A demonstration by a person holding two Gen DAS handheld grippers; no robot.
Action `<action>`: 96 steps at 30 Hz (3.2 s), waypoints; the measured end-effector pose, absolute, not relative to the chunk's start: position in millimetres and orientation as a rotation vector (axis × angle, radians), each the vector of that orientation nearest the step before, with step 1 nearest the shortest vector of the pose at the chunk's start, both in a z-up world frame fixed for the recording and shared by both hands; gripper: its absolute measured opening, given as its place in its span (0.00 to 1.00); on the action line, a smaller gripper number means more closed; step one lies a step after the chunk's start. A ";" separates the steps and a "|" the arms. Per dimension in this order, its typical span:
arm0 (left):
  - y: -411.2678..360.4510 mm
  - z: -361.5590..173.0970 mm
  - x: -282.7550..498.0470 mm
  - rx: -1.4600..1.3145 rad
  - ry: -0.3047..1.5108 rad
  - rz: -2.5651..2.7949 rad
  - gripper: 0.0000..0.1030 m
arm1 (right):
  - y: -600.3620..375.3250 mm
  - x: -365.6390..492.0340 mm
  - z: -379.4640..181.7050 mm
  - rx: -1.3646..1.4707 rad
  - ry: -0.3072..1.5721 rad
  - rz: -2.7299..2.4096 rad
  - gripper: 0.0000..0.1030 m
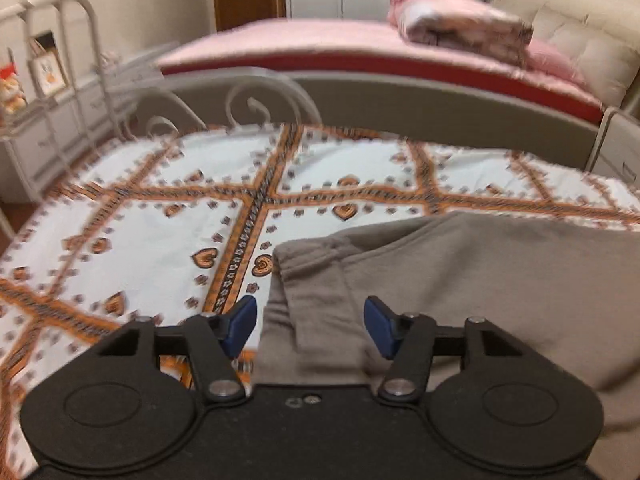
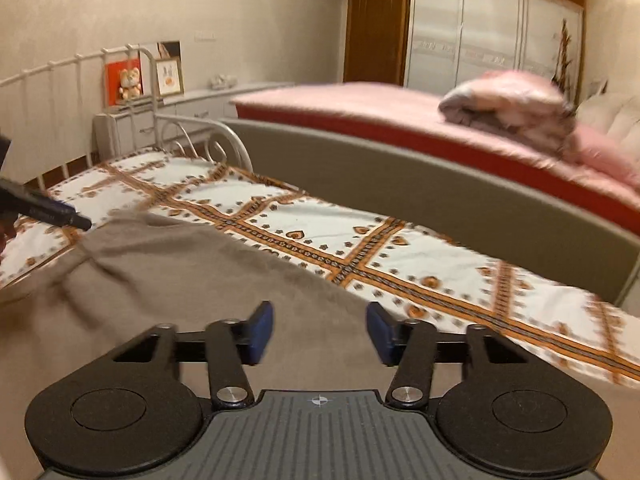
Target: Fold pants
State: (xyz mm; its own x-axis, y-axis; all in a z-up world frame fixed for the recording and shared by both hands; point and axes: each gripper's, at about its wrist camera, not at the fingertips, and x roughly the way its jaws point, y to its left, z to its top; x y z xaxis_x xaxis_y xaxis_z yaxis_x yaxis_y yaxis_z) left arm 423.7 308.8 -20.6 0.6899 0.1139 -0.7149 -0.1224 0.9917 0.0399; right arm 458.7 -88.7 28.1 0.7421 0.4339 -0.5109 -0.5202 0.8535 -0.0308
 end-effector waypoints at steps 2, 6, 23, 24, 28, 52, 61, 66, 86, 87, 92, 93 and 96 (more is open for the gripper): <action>315.5 -32.8 441.9 0.006 0.820 0.108 0.46 | -71.7 500.7 13.3 -0.194 0.546 0.536 0.46; 327.3 -46.5 461.0 0.041 0.849 0.091 0.48 | -55.4 548.7 -10.2 -0.234 0.584 0.541 0.46; 342.2 -68.7 507.1 -0.028 0.913 -0.068 0.72 | -69.5 611.1 -39.9 -0.304 0.723 0.668 0.46; 342.4 -71.2 508.5 -0.042 0.911 -0.079 0.69 | -69.8 613.1 -41.0 -0.292 0.735 0.671 0.46; 338.8 -67.4 508.1 -0.062 0.824 -0.099 0.19 | -69.7 612.0 -33.3 -0.231 0.760 0.677 0.05; 315.1 -42.8 184.5 -0.339 0.617 -0.057 0.22 | -89.4 180.7 -37.8 -0.366 0.492 0.550 0.05; 315.7 -17.1 180.6 -0.571 0.561 0.008 0.27 | -125.0 188.8 -25.5 0.054 0.481 0.384 0.56; 320.8 -43.9 201.8 -0.792 0.658 -0.029 0.37 | -148.7 219.2 -27.7 0.271 0.575 0.325 0.56; 327.8 -5.0 221.0 -0.745 0.384 -0.169 0.08 | -188.0 257.5 -3.1 0.495 0.479 0.338 0.09; 330.4 3.3 217.6 -0.709 0.372 -0.174 0.08 | -189.2 244.8 6.9 0.475 0.436 0.364 0.09; 345.2 -63.5 226.6 -0.569 0.796 -0.041 0.09 | -181.1 214.0 -41.5 0.374 0.576 0.386 0.09; 342.7 -71.8 224.1 -0.552 0.787 -0.046 0.10 | -176.1 220.2 -62.8 0.348 0.668 0.365 0.09; 339.8 -61.7 220.9 -0.580 0.734 -0.020 0.10 | -177.3 217.3 -76.5 0.364 0.659 0.350 0.09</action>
